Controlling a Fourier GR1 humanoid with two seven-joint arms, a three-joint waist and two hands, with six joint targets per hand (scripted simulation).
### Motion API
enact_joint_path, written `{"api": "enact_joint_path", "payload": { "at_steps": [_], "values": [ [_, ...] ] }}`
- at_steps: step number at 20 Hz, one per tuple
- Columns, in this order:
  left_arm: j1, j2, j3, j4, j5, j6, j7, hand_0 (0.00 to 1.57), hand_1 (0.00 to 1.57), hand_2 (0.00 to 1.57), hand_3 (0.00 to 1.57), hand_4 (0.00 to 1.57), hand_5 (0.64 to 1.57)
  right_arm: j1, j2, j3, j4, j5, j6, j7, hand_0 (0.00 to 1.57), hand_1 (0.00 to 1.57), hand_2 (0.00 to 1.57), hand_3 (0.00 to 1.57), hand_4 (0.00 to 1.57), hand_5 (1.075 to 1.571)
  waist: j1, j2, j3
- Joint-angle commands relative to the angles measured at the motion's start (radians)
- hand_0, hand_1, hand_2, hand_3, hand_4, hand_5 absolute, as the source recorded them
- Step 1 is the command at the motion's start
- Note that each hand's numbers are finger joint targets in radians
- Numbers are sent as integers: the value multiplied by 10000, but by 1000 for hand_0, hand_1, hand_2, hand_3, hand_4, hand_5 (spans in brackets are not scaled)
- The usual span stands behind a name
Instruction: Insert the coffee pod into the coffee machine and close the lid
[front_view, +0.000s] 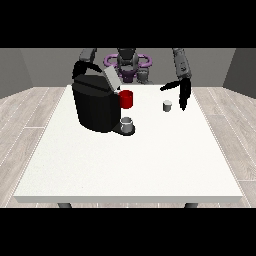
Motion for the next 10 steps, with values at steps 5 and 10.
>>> {"api": "enact_joint_path", "payload": {
  "at_steps": [5, 10],
  "values": [
    [-423, 1, -321, 1321, -982, 248, -674, 446, 446, 606, 295, 0, 1571, -250, -172, -388, 854, 133, -213, -50, 0, 0, 0, 0, 389, 1571, 173, 29, 0],
    [-1240, 333, -572, 1346, -1521, 132, 284, 615, 615, 738, 477, 0, 1571, -1030, -84, -451, 1850, 439, -593, -61, 0, 0, 0, 0, 424, 1571, 414, 244, 2]
  ]
}}
